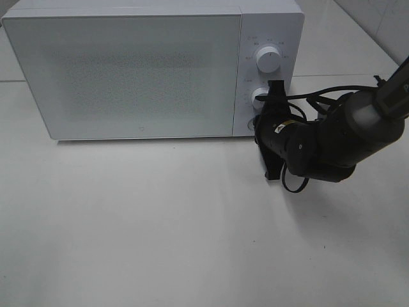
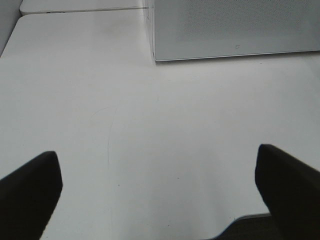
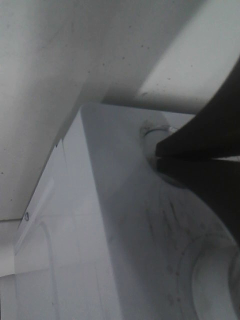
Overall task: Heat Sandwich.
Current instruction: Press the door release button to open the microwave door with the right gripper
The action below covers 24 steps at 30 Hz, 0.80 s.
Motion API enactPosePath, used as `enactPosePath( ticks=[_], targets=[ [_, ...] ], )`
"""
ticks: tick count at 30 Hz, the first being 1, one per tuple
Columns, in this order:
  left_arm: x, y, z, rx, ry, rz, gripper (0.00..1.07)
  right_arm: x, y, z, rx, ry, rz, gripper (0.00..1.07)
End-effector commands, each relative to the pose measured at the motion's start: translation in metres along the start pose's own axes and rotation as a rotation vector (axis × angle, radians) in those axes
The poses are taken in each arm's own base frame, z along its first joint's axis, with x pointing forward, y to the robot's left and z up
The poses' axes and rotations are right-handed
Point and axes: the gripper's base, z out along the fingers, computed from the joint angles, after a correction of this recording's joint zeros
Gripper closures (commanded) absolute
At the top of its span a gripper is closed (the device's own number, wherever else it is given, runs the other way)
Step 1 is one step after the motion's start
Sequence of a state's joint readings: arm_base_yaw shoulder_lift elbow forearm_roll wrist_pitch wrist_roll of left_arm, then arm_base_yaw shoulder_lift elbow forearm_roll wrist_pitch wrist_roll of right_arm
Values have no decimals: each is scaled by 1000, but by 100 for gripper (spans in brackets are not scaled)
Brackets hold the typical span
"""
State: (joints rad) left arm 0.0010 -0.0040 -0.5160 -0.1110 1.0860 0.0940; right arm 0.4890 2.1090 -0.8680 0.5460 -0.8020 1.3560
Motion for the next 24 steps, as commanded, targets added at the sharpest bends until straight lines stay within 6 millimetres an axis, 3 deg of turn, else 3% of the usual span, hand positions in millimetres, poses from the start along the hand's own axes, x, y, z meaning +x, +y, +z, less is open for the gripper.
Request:
enactPosePath(
  ticks=[1,10,16,24],
  targets=[
    [-1,0,-1,1,-16,-5,9,-2,12,5,-91,-17,12,107],
    [-1,0,-1,1,-16,-5,9,-4,30,8,-221,-78,-5,107],
    [-1,0,-1,1,-16,-5,9,-2,44,21,-358,-126,-9,107],
    [-1,0,-1,1,-16,-5,9,0,49,24,-347,-137,-25,107]
  ],
)
